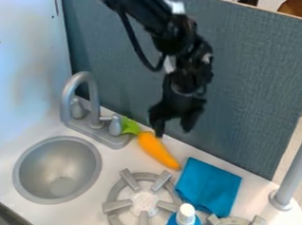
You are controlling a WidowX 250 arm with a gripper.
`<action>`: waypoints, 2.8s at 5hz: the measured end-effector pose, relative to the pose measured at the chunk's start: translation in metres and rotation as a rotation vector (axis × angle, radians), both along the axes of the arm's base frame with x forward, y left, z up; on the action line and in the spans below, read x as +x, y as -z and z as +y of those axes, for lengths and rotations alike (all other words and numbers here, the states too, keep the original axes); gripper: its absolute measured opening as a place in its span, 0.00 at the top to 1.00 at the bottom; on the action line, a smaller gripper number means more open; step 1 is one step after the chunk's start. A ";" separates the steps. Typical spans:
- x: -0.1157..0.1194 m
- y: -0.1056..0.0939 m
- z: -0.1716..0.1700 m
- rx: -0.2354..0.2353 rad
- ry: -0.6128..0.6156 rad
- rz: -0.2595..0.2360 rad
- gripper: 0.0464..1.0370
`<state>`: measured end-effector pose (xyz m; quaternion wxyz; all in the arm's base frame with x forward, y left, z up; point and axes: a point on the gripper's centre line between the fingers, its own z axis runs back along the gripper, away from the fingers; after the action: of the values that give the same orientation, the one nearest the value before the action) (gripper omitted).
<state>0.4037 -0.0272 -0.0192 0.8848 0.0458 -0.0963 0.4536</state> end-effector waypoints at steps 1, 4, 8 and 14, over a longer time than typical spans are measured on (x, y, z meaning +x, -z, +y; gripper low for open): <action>0.003 0.024 -0.005 0.065 -0.094 -0.049 0.03; 0.005 0.040 0.010 0.149 -0.191 -0.153 0.03; 0.019 0.038 0.076 0.167 -0.298 -0.066 0.03; 0.024 0.074 0.072 0.034 -0.339 0.012 0.03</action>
<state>0.4275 0.0445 -0.0932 0.7952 0.0790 -0.0896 0.5945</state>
